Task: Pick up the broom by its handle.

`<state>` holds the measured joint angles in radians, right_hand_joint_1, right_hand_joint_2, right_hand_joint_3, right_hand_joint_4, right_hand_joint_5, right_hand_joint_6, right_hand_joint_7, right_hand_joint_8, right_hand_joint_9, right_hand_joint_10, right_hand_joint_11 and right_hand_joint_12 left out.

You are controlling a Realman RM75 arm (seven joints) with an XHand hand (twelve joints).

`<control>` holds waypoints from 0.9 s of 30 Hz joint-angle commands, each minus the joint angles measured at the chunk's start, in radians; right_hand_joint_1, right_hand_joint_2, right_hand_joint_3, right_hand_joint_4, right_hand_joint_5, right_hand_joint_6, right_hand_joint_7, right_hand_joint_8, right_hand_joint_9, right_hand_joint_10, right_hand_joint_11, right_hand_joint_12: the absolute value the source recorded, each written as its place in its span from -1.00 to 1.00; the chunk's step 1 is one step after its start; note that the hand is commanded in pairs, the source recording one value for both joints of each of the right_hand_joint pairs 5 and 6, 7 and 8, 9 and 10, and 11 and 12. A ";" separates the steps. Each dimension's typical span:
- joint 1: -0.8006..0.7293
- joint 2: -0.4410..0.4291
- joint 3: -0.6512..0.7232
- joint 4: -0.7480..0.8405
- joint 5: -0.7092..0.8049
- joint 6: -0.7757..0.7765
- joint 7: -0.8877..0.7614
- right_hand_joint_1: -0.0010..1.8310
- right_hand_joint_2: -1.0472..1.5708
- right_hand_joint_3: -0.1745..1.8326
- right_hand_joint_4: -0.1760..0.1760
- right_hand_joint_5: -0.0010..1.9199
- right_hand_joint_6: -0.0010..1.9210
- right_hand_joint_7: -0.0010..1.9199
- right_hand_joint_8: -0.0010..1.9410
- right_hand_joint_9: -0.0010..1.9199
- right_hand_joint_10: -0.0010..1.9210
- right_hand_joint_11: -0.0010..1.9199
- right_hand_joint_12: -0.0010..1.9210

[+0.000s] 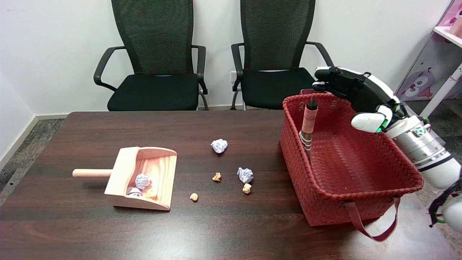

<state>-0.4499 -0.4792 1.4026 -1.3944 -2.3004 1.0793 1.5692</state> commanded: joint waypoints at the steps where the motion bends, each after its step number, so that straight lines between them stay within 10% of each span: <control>1: 0.279 -0.150 -0.220 0.135 -0.002 -0.059 0.037 0.00 -0.36 -0.03 -0.80 -0.65 -0.65 -0.65 -0.66 -0.72 -0.72 -0.58 -0.58; 13: 0.290 -0.282 -0.244 0.123 -0.003 -0.068 0.037 -0.01 -0.38 -0.02 -0.38 -0.69 -0.69 -0.69 -0.69 -0.74 -0.74 -0.65 -0.65; 19: 0.292 -0.279 -0.236 0.065 -0.013 -0.112 0.029 0.00 -0.23 -0.17 -0.98 -0.71 -0.71 -0.71 -0.71 -0.71 -0.71 -0.59 -0.59; 27: 0.289 -0.211 -0.234 0.001 -0.009 -0.250 0.032 0.00 -0.12 -0.17 -1.00 -0.76 -0.76 -0.76 -0.76 -0.76 -0.76 -0.70 -0.70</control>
<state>-0.1924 -0.7068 1.1924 -1.3095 -2.3067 0.9876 1.5990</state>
